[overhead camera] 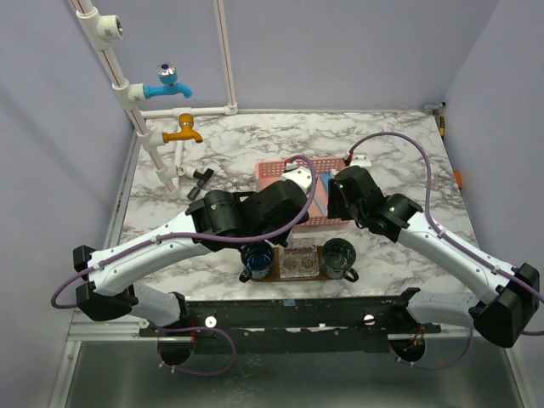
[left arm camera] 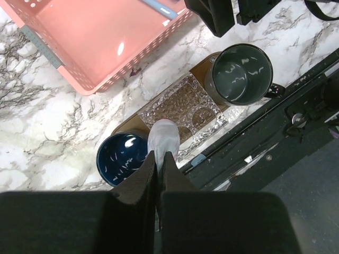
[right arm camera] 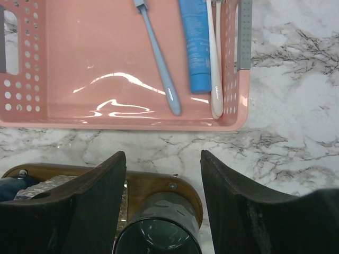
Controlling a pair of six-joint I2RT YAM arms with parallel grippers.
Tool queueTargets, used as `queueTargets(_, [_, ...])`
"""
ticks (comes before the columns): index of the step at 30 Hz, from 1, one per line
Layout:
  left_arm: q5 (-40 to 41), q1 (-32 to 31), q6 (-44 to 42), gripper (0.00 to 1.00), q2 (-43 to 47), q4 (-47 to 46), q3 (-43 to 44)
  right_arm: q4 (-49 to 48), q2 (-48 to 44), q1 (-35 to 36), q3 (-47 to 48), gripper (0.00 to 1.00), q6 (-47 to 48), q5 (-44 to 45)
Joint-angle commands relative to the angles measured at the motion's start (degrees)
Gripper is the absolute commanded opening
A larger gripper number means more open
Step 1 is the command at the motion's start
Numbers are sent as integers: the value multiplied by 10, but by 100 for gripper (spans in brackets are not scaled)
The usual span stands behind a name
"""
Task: Prepare toiletry sets of a toothbrush and toothpaste on the tray
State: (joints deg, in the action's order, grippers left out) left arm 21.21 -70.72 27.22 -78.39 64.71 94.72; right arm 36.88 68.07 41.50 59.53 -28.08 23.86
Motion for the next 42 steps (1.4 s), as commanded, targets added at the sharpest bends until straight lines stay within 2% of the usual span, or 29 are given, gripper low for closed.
queueTargets(1, [16, -5, 1, 0, -6, -25, 3, -18, -1, -5, -12, 61, -6, -17])
queueTargets(42, [9, 8, -28, 0, -42, -101, -79, -44, 17, -12, -32, 62, 8, -37])
